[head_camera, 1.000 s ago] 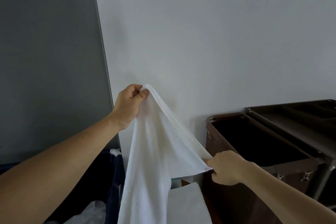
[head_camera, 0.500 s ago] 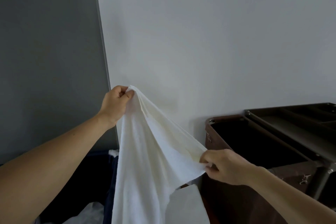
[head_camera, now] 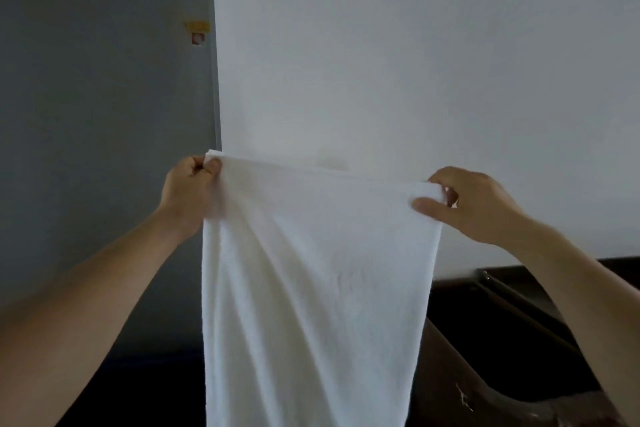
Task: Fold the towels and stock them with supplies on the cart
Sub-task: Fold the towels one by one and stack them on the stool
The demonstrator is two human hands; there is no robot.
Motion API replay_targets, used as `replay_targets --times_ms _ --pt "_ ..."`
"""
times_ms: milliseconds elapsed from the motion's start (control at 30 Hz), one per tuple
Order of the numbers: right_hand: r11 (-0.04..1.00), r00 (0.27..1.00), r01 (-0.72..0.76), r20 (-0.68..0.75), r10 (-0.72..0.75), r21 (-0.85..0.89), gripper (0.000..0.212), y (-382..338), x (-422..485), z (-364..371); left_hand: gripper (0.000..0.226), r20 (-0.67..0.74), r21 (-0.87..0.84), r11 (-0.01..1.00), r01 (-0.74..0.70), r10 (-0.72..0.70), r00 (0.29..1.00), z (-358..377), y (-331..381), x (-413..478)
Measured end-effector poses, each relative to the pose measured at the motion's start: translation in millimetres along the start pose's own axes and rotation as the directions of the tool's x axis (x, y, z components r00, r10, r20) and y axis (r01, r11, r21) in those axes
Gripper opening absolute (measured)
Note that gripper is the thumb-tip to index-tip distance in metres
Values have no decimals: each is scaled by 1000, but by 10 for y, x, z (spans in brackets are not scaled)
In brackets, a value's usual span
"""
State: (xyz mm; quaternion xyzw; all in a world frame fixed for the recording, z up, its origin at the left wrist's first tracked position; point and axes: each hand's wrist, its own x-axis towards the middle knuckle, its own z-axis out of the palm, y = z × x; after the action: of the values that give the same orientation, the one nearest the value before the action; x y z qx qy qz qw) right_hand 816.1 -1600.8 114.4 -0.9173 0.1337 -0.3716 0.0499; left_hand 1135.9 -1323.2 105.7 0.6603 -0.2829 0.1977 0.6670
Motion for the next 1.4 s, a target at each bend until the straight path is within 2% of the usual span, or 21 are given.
replay_targets --times_ms 67,100,200,300,367,433,467,533,567,600,633,700,733,767,833,900,967,1033,1233,1400 --pt "997 993 -77 90 74 22 34 -23 96 23 19 13 33 999 -3 3 1000 -66 26 -12" --pt "994 992 -96 85 92 46 31 -18 136 25 19 34 38 999 -7 5 999 -86 17 -22" --pt "976 984 -153 -69 165 153 26 0 246 2 22 70 51 998 -33 30 997 -136 22 -59" --pt "962 962 -236 -105 251 134 26 -4 274 71 24 146 225 965 -134 103 984 -218 23 -71" --pt "933 937 -293 -131 324 206 34 -10 269 136 23 193 259 952 -161 112 975 -251 -4 -64" --pt "861 897 -381 -93 432 336 49 -61 252 215 18 196 210 971 -113 71 978 -225 -35 -66" --pt "819 876 -438 -30 482 371 43 -99 238 264 16 189 177 983 -52 18 982 -188 -41 -74" --pt "739 833 -531 98 544 415 25 -166 212 310 14 186 84 984 156 -170 968 -116 1 -115" --pt "706 827 -532 111 551 467 22 -197 228 290 13 194 -5 968 253 -247 949 -91 41 -120" --pt "674 835 -493 80 545 550 19 -233 261 238 12 189 -116 950 290 -266 945 -72 88 -103" --pt "639 847 -411 13 532 650 14 -282 291 164 10 162 -227 937 264 -231 959 -64 153 -76" --pt "560 845 -207 -142 516 802 7 -416 337 85 7 51 -399 911 109 -97 994 -35 331 0" --pt "521 843 -163 -156 514 838 6 -494 328 114 6 0 -428 902 54 -60 998 -10 385 24" --pt "490 846 -182 -118 520 853 6 -559 288 191 8 -26 -413 909 52 -69 997 13 396 16" --pt "501 835 -265 -63 546 823 7 -591 201 361 12 -14 -278 949 145 -155 988 49 266 -38" --pt "586 828 -241 -151 540 774 9 -549 169 415 15 14 -103 983 152 -152 988 31 81 -96" --pt "663 815 -160 -281 506 731 10 -481 137 382 13 0 -112 990 84 -85 996 -7 39 -125" --pt "696 809 -113 -341 479 709 16 -442 159 342 13 -29 -173 984 45 -51 998 -30 117 -93" --pt "683 816 -192 -272 509 704 17 -281 203 459 11 22 -115 990 83 -81 997 73 -28 -51" --pt "597 830 -342 -65 554 726 13 -85 317 740 18 54 -82 958 274 -270 961 356 -281 7"
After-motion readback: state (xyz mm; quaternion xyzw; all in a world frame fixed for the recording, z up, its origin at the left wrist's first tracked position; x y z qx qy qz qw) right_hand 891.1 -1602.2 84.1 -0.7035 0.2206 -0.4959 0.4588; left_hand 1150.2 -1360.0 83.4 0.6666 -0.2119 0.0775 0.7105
